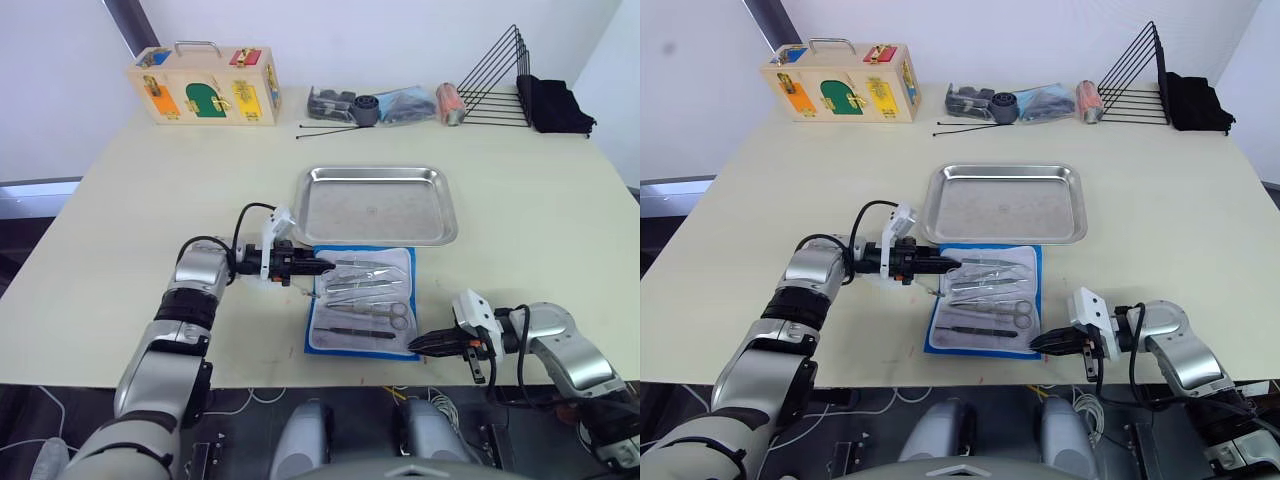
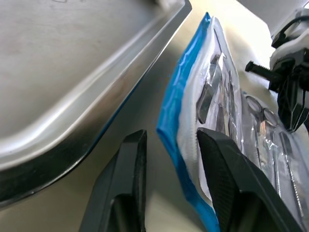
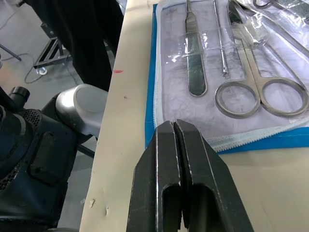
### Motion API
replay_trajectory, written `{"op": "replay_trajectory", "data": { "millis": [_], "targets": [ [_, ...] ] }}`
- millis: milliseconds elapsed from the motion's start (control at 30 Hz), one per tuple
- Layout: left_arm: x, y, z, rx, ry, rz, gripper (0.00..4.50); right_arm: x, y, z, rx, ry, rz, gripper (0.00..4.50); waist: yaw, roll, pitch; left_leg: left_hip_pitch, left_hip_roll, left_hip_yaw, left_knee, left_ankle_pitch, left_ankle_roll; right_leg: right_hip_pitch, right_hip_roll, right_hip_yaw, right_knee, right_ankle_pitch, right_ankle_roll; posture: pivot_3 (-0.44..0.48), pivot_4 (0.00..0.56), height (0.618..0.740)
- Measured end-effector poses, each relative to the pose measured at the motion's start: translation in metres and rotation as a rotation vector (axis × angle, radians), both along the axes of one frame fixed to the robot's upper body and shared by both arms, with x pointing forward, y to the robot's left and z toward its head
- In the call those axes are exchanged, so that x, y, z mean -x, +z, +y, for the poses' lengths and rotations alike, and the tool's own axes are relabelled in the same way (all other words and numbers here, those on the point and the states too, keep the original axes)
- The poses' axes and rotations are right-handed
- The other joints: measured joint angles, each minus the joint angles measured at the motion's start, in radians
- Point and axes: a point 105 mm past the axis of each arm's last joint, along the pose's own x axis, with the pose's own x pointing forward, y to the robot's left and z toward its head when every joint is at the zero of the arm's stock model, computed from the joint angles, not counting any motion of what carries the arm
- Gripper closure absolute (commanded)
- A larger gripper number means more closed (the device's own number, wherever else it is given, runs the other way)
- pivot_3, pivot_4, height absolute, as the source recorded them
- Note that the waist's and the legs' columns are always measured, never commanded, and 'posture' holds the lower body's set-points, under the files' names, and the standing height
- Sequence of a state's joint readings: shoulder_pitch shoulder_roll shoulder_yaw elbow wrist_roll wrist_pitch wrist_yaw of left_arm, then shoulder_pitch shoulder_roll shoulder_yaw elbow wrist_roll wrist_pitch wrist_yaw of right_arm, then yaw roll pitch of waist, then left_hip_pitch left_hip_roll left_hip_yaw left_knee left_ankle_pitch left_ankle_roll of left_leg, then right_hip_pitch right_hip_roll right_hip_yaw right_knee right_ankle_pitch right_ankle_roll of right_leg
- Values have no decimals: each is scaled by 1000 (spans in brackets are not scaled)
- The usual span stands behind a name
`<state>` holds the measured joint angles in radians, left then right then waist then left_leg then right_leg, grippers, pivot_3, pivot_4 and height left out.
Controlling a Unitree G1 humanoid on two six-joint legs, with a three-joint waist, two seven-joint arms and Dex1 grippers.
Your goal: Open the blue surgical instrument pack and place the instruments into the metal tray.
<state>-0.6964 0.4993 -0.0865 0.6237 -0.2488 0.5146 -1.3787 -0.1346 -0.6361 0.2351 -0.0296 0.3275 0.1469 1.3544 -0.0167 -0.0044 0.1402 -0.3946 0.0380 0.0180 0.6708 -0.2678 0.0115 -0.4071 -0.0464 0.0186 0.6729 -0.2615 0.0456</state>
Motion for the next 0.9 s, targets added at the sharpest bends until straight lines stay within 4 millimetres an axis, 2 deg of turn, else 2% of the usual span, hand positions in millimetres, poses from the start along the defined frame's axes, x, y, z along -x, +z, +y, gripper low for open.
{"op": "replay_trajectory", "data": {
  "millis": [333, 567, 867, 900],
  "targets": [
    [-3, 3, 3, 70, 56, 21, 2760, 0, 0, 1, -3, -3, 0, 4500, -1, 0, 0, 0, 0, 0, 0, 0, 0, 0, 0, 0, 0, 0, 0, 0, 150, 740],
    [9, 6, 9, 104, 21, 24, 2760, 0, -1, 2, -7, -15, 16, 4500, -3, 0, 0, 0, 0, 0, 0, 0, 0, 0, 0, 0, 0, 0, 0, 0, 150, 740],
    [14, 7, 15, 107, 16, 20, 2760, 2, 0, 3, -7, -19, 46, 4500, -4, -1, 0, 0, 0, 0, 0, 0, 0, 0, 1, 0, 0, 0, 0, 0, 150, 740],
    [15, 8, 17, 109, 12, 19, 2731, 2, 1, 3, -8, -18, 49, 4249, -5, -1, 0, 0, 0, 0, -1, 0, 0, 0, 1, 0, 0, 0, 0, 0, 150, 740]
  ]
}}
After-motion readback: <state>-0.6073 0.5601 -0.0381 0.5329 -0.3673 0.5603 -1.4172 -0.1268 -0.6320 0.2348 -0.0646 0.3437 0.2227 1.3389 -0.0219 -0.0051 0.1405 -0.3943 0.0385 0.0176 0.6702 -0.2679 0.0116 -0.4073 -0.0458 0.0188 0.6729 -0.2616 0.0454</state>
